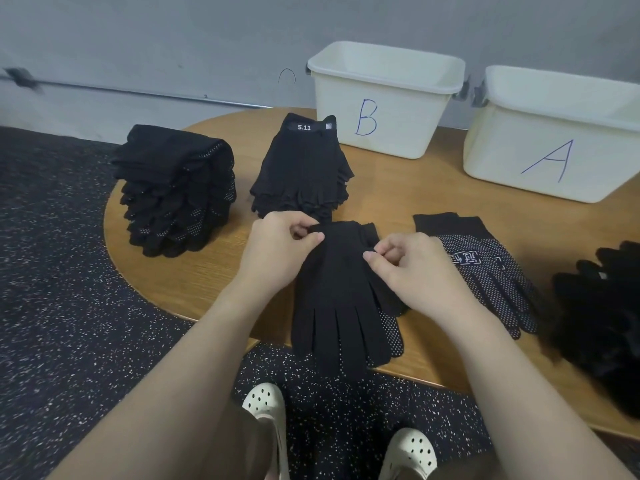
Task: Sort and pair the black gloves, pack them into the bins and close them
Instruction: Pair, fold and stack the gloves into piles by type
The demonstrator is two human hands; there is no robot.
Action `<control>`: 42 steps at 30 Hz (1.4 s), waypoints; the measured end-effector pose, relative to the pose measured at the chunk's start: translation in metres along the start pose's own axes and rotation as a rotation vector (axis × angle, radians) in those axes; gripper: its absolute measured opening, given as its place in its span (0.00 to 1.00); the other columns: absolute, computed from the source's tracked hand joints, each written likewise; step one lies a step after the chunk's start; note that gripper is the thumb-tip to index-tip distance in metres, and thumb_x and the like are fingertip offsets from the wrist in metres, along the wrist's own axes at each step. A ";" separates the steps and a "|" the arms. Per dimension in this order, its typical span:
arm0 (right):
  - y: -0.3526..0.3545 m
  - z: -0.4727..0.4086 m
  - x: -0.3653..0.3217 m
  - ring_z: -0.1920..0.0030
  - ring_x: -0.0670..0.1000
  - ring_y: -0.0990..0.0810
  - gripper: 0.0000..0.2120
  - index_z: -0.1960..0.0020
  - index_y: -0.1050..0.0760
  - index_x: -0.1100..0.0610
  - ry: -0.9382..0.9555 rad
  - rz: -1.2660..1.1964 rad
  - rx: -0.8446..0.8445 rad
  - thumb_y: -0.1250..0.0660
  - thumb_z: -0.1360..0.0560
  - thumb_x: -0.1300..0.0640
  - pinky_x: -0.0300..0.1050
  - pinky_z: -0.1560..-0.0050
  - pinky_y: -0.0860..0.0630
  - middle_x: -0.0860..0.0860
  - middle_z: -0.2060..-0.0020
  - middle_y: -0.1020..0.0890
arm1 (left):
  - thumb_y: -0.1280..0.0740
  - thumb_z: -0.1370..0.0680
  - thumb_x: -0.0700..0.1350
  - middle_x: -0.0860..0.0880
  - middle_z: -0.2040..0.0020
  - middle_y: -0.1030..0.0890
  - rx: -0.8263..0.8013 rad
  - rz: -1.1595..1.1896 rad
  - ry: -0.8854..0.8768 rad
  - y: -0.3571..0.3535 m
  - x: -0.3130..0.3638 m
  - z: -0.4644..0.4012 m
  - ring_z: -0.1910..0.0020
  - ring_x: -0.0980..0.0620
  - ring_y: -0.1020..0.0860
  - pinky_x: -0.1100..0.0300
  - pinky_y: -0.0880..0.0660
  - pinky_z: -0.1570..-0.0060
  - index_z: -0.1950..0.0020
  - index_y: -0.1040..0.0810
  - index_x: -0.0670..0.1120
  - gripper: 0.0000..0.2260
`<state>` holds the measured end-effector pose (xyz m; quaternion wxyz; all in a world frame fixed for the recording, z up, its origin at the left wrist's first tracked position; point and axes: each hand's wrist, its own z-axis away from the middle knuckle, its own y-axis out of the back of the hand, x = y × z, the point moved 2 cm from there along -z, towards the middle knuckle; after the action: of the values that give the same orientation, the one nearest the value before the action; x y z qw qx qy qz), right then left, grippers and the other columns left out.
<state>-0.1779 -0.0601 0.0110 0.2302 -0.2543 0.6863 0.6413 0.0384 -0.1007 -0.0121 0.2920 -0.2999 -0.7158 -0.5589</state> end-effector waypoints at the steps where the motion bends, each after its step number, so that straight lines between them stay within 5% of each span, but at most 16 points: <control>1: -0.001 0.000 -0.001 0.66 0.46 0.20 0.09 0.59 0.21 0.48 -0.008 0.023 0.008 0.28 0.22 0.47 0.44 0.60 0.22 0.44 0.72 0.19 | 0.24 0.23 0.50 0.59 0.60 0.18 -0.012 -0.002 0.004 0.000 0.000 0.000 0.57 0.63 0.21 0.73 0.32 0.56 0.41 0.14 0.52 0.11; 7: -0.006 0.007 -0.023 0.50 0.53 0.21 0.10 0.44 0.20 0.53 0.148 0.281 0.166 0.30 0.22 0.49 0.48 0.52 0.25 0.47 0.51 0.23 | 0.24 0.23 0.51 0.59 0.63 0.19 -0.071 -0.030 -0.007 -0.002 0.002 -0.001 0.55 0.61 0.20 0.64 0.24 0.50 0.39 0.15 0.54 0.13; 10: -0.020 0.021 -0.038 0.40 0.53 0.25 0.18 0.35 0.22 0.55 0.322 0.337 0.060 0.34 0.20 0.46 0.48 0.41 0.28 0.50 0.42 0.24 | 0.26 0.22 0.51 0.58 0.60 0.19 -0.109 -0.078 -0.047 0.000 0.003 0.000 0.55 0.56 0.19 0.56 0.22 0.50 0.37 0.16 0.54 0.13; 13: -0.044 0.040 -0.040 0.20 0.53 0.43 0.35 0.18 0.41 0.55 0.357 0.464 -0.164 0.50 0.17 0.35 0.49 0.20 0.47 0.51 0.20 0.39 | 0.27 0.21 0.50 0.56 0.60 0.18 -0.106 -0.107 -0.085 0.002 0.004 0.001 0.56 0.56 0.20 0.58 0.23 0.54 0.38 0.16 0.51 0.12; 15: -0.051 0.047 -0.034 0.17 0.50 0.60 0.39 0.15 0.54 0.54 0.382 0.509 -0.251 0.62 0.18 0.31 0.47 0.18 0.62 0.50 0.16 0.55 | 0.28 0.20 0.50 0.56 0.59 0.18 -0.130 -0.132 -0.094 0.003 0.004 0.000 0.56 0.57 0.20 0.63 0.27 0.57 0.37 0.17 0.52 0.12; 18: -0.047 0.049 -0.027 0.19 0.47 0.69 0.37 0.16 0.59 0.51 0.464 0.533 -0.307 0.64 0.18 0.31 0.50 0.18 0.64 0.49 0.17 0.62 | 0.29 0.20 0.50 0.58 0.61 0.19 -0.196 -0.126 -0.084 0.005 0.005 -0.004 0.58 0.59 0.21 0.65 0.28 0.58 0.36 0.18 0.54 0.12; 26: -0.041 0.084 -0.028 0.17 0.50 0.53 0.25 0.17 0.44 0.48 0.772 0.548 -0.398 0.52 0.13 0.44 0.52 0.19 0.54 0.49 0.17 0.43 | 0.26 0.21 0.52 0.58 0.64 0.21 -0.210 -0.140 -0.085 0.005 0.008 -0.003 0.62 0.60 0.23 0.62 0.30 0.61 0.48 0.23 0.57 0.07; 32: -0.036 0.095 -0.027 0.17 0.48 0.53 0.25 0.18 0.41 0.47 0.764 0.489 -0.419 0.52 0.13 0.43 0.50 0.18 0.54 0.47 0.17 0.44 | 0.26 0.22 0.49 0.59 0.58 0.23 -0.217 -0.180 -0.197 0.006 0.014 0.004 0.63 0.59 0.25 0.63 0.29 0.59 0.53 0.24 0.57 0.08; 35: -0.030 0.094 -0.026 0.17 0.46 0.52 0.26 0.19 0.38 0.47 0.724 0.462 -0.412 0.53 0.13 0.40 0.47 0.18 0.55 0.48 0.18 0.42 | 0.26 0.22 0.46 0.61 0.65 0.27 -0.188 -0.178 -0.258 0.008 0.018 0.009 0.66 0.61 0.26 0.64 0.30 0.61 0.55 0.25 0.55 0.09; 38: -0.024 0.094 -0.025 0.17 0.44 0.50 0.27 0.20 0.35 0.47 0.649 0.426 -0.371 0.53 0.14 0.38 0.45 0.18 0.56 0.47 0.18 0.40 | 0.28 0.21 0.43 0.57 0.69 0.26 -0.200 -0.109 -0.252 0.009 0.019 0.012 0.69 0.58 0.25 0.61 0.28 0.65 0.52 0.27 0.52 0.08; 42: -0.012 0.091 -0.023 0.20 0.44 0.41 0.27 0.24 0.29 0.46 0.569 0.428 -0.292 0.53 0.14 0.36 0.42 0.19 0.53 0.46 0.22 0.32 | 0.29 0.20 0.41 0.54 0.55 0.21 -0.225 0.067 -0.230 0.016 0.021 0.011 0.63 0.58 0.25 0.63 0.25 0.56 0.35 0.25 0.50 0.14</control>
<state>-0.1533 0.0315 0.0097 -0.1474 -0.3030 0.6617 0.6698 0.0365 -0.0848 0.0114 0.1912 -0.4165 -0.6670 -0.5875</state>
